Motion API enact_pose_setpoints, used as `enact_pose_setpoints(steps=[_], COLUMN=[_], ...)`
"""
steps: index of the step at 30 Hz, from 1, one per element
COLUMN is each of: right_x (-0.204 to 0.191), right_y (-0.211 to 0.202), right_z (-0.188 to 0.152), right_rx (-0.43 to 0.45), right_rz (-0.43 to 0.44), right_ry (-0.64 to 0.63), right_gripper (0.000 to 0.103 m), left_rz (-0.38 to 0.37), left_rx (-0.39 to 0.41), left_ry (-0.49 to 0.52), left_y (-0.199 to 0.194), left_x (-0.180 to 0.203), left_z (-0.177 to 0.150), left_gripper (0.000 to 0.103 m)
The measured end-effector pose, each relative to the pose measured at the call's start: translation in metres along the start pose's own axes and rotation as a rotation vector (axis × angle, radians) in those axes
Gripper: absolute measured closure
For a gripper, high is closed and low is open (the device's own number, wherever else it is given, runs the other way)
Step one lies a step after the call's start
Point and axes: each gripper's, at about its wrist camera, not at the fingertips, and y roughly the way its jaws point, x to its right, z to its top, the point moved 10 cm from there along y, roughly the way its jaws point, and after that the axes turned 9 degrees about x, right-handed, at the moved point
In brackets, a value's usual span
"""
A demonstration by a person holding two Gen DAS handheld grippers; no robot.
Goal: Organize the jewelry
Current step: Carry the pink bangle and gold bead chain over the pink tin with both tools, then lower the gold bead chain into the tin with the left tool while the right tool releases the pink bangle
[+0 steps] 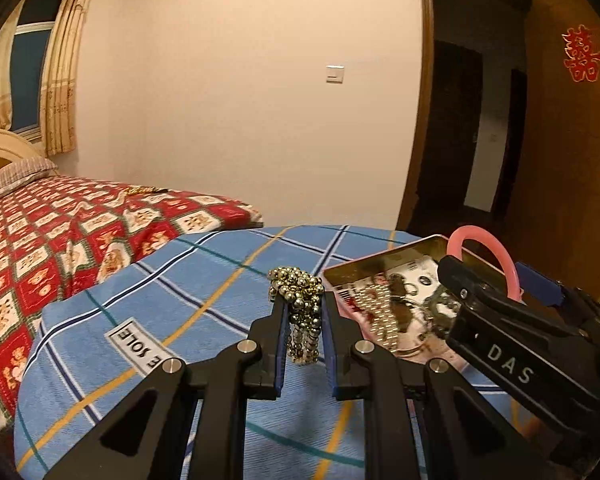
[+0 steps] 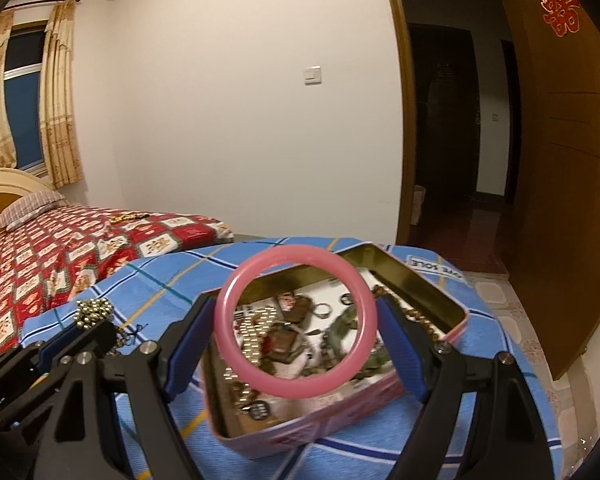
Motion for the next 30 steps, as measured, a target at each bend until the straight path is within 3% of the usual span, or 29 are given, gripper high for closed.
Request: enact_pose_setpoints(steps=[14,30], right_x=[0.071,0.103], right_y=[0.012,0.039], right_z=[0.004,0.011], right_rx=[-0.003,-0.008], right_rz=[-0.123,-0.192], right_ry=[0.019,0.004], right_gripper=[0.019,0.019], left_rz=[-0.106,-0.153], left_rx=[0.022,-0.024], left_ry=[0.041,0.020], left_y=[0.018,0.061], left_x=[0.061,0.098], left_z=[0.014,0.013], left_gripper=[0.088,0.088])
